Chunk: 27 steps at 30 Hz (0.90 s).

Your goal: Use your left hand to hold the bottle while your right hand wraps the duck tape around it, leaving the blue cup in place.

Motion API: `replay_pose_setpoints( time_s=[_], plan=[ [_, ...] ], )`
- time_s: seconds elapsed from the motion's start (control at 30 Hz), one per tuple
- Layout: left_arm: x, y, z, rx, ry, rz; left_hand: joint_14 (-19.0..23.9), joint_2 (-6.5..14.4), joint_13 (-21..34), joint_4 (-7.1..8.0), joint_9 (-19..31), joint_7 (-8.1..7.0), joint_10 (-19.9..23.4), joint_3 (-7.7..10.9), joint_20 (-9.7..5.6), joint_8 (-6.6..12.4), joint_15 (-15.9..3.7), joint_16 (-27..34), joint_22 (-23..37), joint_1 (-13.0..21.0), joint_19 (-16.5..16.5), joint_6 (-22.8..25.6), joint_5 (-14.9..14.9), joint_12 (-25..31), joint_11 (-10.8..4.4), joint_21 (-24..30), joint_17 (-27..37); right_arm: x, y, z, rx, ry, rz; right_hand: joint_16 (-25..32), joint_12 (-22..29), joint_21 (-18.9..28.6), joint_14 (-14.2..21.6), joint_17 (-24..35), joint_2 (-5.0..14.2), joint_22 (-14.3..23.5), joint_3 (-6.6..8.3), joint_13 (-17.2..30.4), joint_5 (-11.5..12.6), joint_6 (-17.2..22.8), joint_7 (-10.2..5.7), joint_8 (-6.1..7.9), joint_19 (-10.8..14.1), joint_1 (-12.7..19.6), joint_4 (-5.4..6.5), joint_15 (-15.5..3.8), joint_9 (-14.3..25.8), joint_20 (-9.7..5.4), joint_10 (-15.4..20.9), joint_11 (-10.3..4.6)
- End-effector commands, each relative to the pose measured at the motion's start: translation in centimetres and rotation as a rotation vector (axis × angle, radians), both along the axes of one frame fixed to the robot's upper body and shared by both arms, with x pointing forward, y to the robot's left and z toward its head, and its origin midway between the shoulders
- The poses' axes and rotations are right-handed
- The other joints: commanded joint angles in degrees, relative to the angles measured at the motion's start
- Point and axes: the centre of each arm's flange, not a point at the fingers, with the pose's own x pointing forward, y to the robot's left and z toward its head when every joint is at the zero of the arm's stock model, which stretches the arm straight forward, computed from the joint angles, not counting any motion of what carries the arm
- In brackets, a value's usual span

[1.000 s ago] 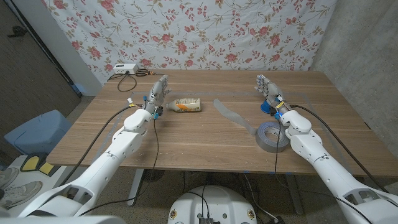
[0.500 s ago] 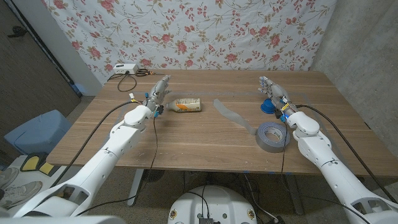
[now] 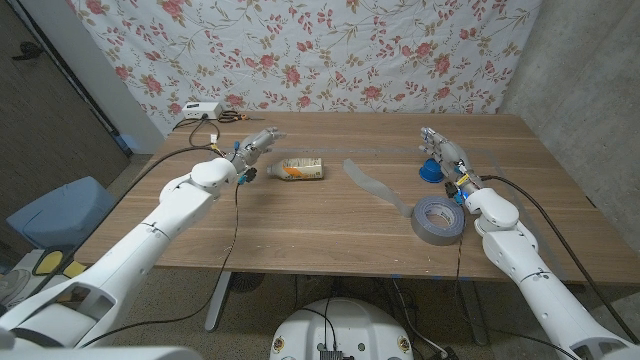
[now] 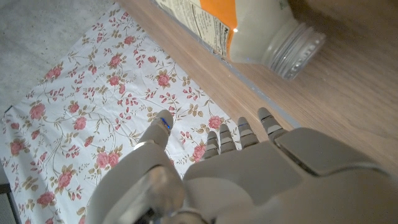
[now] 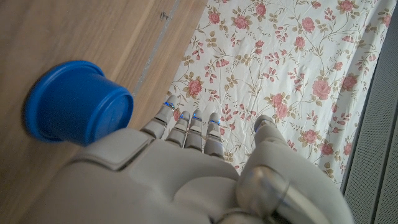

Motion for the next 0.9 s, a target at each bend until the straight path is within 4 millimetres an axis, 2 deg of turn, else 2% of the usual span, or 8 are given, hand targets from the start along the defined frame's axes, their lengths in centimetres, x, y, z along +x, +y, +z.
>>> replay_pose_setpoints(
  time_s=[0.03,0.23,0.43,0.57,0.9],
  plan=[
    [-0.5,0.1,2.1,0.281,0.039,0.082,1.34,0.08,0.25,-1.15,0.32,-0.01,1.85,0.34,0.13,0.47,-0.50,0.25,0.19,2.09,1.50,1.06,-0.26,0.63,-0.31,0.20,0.29,-1.2,0.5,-0.8,0.014,-0.020,-0.016,0.31,0.31,-0.08,0.14,0.04,-0.24,0.15,0.00,0.09,0.33,0.58,-0.19,0.21,0.49,0.14,-0.47,0.57,0.30,0.03,0.38,-0.23],
    [-0.9,0.0,3.4,0.415,0.059,0.116,2.82,-0.24,0.34,-1.60,0.35,-0.11,2.98,0.27,-0.01,0.67,-0.67,0.40,0.18,3.61,2.95,2.30,-0.28,0.80,-0.25,0.41,0.31,-1.7,0.7,-1.1,0.022,-0.028,-0.021,0.33,0.30,-0.18,0.20,0.06,-0.22,0.16,-0.04,0.09,0.32,0.63,-0.13,0.21,0.51,0.11,-0.48,0.58,0.30,0.03,0.43,-0.25],
    [-1.6,-0.1,4.4,0.537,0.090,0.130,1.80,-0.88,0.43,-1.81,0.39,0.16,2.52,0.03,0.20,0.35,-0.10,-0.31,0.18,4.80,3.20,2.02,-0.28,0.39,0.33,0.20,0.34,-1.8,0.9,-1.2,0.027,-0.032,-0.021,0.34,0.26,-0.28,0.21,0.09,-0.15,0.16,-0.10,0.09,0.32,0.63,-0.15,0.18,0.57,0.03,-0.46,0.57,0.31,0.07,0.44,-0.42],
    [-2.3,-0.1,4.8,0.595,0.106,0.133,-0.70,-2.12,0.55,-1.82,0.41,-0.15,2.02,-0.56,0.41,-0.45,0.80,-1.40,0.18,6.07,3.03,0.54,-0.24,-0.09,0.95,-0.27,0.37,-1.8,1.0,-1.3,0.027,-0.032,-0.018,0.35,0.25,-0.35,0.20,0.11,-0.09,0.17,-0.13,0.09,0.31,0.67,-0.18,0.18,0.60,-0.04,-0.43,0.60,0.32,0.05,0.47,-0.35],
    [-3.9,-0.8,6.3,0.753,0.125,0.172,-1.04,-4.87,0.65,-1.98,0.46,0.10,2.55,-1.78,0.76,0.23,0.64,-1.34,0.13,7.35,3.91,2.56,0.15,-0.17,0.74,-0.47,0.37,-1.7,1.6,-1.7,0.032,-0.036,-0.008,0.36,0.18,-0.58,0.20,0.17,0.07,0.18,-0.25,0.10,0.30,0.66,-0.21,0.13,0.63,-0.23,-0.34,0.66,0.33,0.07,0.49,-0.32]
  ],
)
